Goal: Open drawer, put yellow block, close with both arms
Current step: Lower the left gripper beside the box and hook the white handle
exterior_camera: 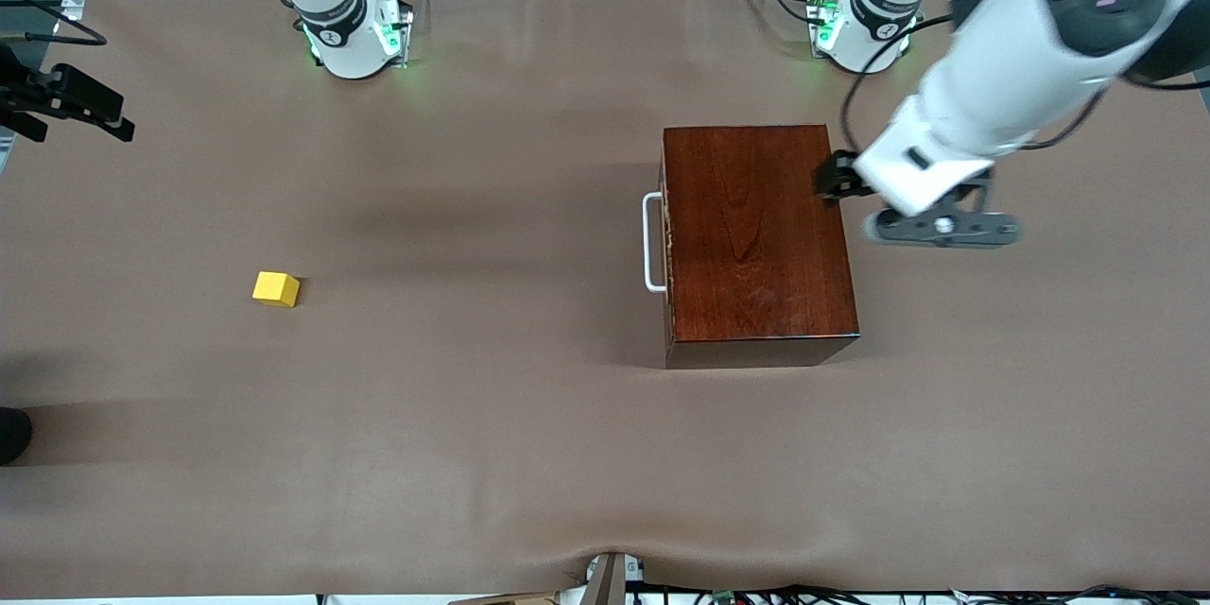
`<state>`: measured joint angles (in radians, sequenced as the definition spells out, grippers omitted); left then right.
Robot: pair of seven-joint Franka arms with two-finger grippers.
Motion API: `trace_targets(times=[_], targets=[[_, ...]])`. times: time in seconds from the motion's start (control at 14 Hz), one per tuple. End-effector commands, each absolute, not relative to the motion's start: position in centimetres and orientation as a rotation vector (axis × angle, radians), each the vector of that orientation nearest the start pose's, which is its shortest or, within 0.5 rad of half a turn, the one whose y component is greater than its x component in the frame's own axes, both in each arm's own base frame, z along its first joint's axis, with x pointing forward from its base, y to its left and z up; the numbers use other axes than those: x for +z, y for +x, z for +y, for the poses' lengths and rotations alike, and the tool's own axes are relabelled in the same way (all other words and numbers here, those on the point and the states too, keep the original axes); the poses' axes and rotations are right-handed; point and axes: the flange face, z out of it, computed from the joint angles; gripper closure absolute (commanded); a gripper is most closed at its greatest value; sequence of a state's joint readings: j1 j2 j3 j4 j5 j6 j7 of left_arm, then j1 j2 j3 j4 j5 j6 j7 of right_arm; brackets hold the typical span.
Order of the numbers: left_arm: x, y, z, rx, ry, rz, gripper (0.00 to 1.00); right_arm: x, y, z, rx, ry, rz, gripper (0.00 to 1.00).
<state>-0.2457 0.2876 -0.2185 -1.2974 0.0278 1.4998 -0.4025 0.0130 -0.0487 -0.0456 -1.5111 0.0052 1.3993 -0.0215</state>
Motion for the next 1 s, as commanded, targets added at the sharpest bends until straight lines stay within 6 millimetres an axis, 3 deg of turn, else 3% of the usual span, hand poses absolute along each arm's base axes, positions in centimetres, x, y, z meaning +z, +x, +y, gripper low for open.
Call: trace_targets(times=[0.0, 0.21, 0.36, 0.57, 0.64, 0.93], targets=[[57.0, 58.0, -30.3, 0.080, -3.133, 0.065, 0.00, 66.9, 52.3, -1.9, 0.088, -3.129, 0.010, 0.00], [54.3, 58.4, -34.9, 0.038, -3.111, 0.018, 0.00, 66.8, 52.2, -2.0, 0.091, -3.129, 0.012, 0.00], [53.6, 58.5, -38.0, -0.020, -3.104, -0.047, 0.00, 66.9, 52.3, -1.9, 0.088, -3.129, 0.010, 0.00], [52.6, 56.4, -43.3, -0.098, -3.100, -0.095, 0.00, 66.8, 52.3, -1.9, 0.090, -3.122, 0.011, 0.00], [51.2, 55.8, -45.3, -0.102, -3.102, -0.114, 0.00, 66.9, 52.2, -2.0, 0.088, -3.122, 0.013, 0.00], [46.9, 54.4, -50.0, -0.128, -3.114, -0.040, 0.00, 66.9, 52.2, -2.0, 0.088, -3.122, 0.013, 0.00]])
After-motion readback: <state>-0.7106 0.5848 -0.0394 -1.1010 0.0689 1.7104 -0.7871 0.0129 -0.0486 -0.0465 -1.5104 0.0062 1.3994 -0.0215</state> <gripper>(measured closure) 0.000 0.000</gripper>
